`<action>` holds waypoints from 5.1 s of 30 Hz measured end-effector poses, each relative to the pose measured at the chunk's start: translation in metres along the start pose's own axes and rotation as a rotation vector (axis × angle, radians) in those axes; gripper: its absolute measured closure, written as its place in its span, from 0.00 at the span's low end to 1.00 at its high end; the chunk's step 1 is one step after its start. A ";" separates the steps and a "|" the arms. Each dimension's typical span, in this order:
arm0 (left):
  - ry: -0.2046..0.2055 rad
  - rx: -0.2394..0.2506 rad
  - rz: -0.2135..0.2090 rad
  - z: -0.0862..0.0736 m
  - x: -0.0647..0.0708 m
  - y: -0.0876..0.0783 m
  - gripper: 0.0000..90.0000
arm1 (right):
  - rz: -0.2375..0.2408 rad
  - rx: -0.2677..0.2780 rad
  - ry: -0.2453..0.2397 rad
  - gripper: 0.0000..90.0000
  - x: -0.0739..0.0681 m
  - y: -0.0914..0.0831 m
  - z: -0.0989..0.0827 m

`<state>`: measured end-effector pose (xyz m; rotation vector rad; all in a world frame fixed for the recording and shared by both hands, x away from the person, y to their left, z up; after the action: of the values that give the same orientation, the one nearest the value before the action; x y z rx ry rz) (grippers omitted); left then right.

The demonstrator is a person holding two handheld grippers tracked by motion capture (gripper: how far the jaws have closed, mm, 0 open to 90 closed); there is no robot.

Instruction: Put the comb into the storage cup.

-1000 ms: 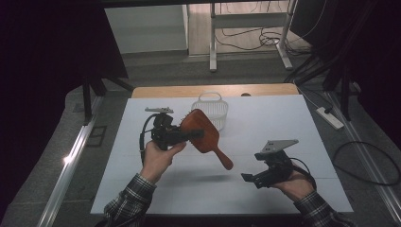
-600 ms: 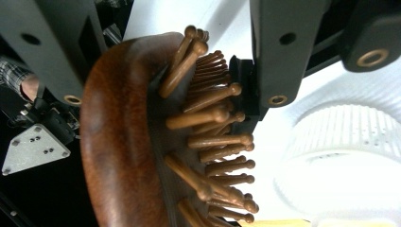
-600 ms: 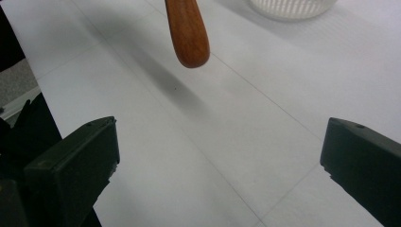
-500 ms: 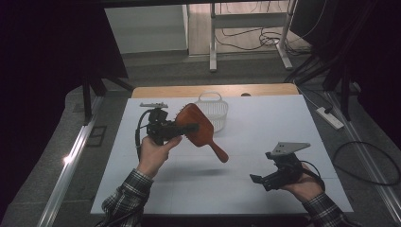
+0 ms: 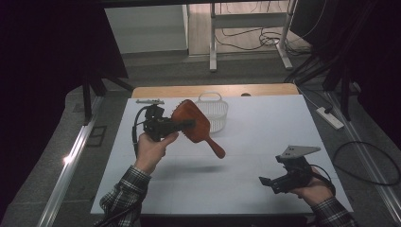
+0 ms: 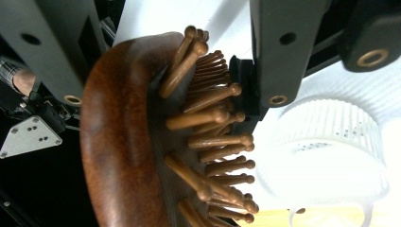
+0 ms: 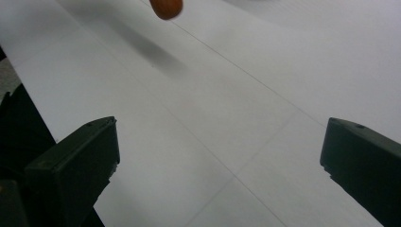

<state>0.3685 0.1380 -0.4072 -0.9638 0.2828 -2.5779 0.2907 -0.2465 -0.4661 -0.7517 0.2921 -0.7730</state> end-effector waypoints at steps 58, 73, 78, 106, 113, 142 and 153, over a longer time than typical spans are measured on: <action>-0.038 0.073 0.083 0.056 -0.018 -0.019 0.59 | -0.126 -0.060 0.146 0.00 0.022 -0.036 -0.040; -0.056 0.095 0.118 0.073 -0.029 -0.019 0.59 | -0.121 -0.067 0.135 0.00 0.021 -0.035 -0.040; -0.058 0.104 0.128 0.077 -0.031 -0.017 0.59 | -0.120 -0.070 0.133 0.00 0.020 -0.035 -0.040; -0.090 0.141 0.190 0.097 -0.053 -0.002 0.59 | -0.098 -0.083 0.121 0.01 0.019 -0.033 -0.040; -0.099 0.148 0.202 0.095 -0.059 0.004 0.59 | -0.097 -0.083 0.122 0.01 0.020 -0.033 -0.040; -0.099 0.143 0.218 0.077 -0.072 0.033 0.59 | -0.100 -0.070 0.139 0.00 0.021 -0.035 -0.040; -0.117 0.152 0.218 0.068 -0.077 0.045 0.59 | -0.098 -0.075 0.134 0.00 0.021 -0.035 -0.040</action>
<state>0.4799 0.1254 -0.4159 -0.9666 0.1490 -2.2999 0.2669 -0.2982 -0.4696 -0.7905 0.4088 -0.9113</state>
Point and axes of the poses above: each handheld gripper's, and its own axes: y roughly forward along the jaws, z roughly out of its top, x roughly to its right, the point moved 3 cm from there along y, roughly forward along the jaws, and after that the axes turned 8 degrees about -z, right-handed, at the moved point
